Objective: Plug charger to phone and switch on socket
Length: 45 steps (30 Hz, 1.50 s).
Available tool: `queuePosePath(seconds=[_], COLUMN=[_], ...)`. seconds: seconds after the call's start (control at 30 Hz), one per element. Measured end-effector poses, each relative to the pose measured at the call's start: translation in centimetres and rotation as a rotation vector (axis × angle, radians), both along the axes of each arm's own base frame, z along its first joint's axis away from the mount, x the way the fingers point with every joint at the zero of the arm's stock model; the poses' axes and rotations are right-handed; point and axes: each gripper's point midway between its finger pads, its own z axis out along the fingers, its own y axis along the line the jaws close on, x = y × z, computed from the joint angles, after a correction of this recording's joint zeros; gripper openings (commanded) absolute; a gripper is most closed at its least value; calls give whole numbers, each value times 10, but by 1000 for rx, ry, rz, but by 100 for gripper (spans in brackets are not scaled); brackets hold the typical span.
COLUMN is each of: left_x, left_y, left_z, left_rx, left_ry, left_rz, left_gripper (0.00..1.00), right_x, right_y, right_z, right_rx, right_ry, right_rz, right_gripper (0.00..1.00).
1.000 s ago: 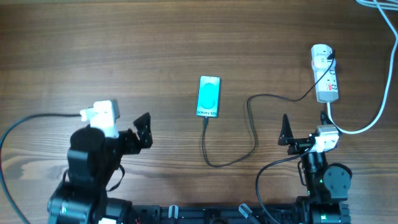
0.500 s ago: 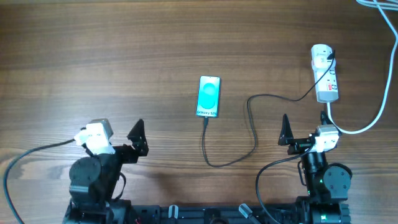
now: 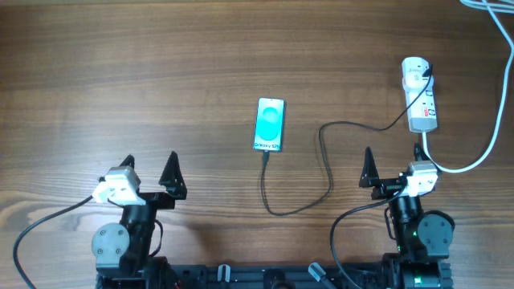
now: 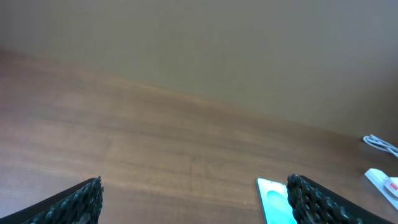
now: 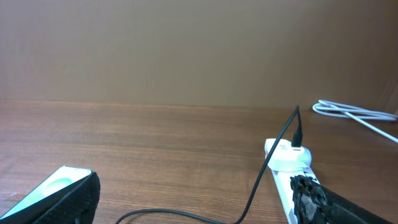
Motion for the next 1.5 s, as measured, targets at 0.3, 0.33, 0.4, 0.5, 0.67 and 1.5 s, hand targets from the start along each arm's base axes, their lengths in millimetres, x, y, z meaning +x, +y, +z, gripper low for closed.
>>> queuePosePath(seconds=[0.3, 0.33, 0.4, 0.5, 0.67, 1.5], left_x=[11, 12, 12, 15, 17, 17], left_y=[-2, -2, -2, 1, 14, 23], left_z=[3, 5, 10, 6, -4, -49], left_rx=[24, 27, 37, 46, 51, 232], left_ry=[-129, -152, -197, -220, -192, -14], left_rz=[-16, -16, -15, -2, 56, 91], left_gripper=[100, 100, 100, 100, 100, 100], right_x=[0, 0, 0, 0, 0, 0], right_y=[0, 0, 0, 0, 0, 0], right_z=[0, 0, 0, 0, 0, 0], right_rx=[0, 0, 0, 0, 0, 0], right_ry=[0, 0, 0, 0, 0, 0], right_rz=[0, 0, 0, 0, 0, 0], right_gripper=[100, 100, 100, 100, 100, 100])
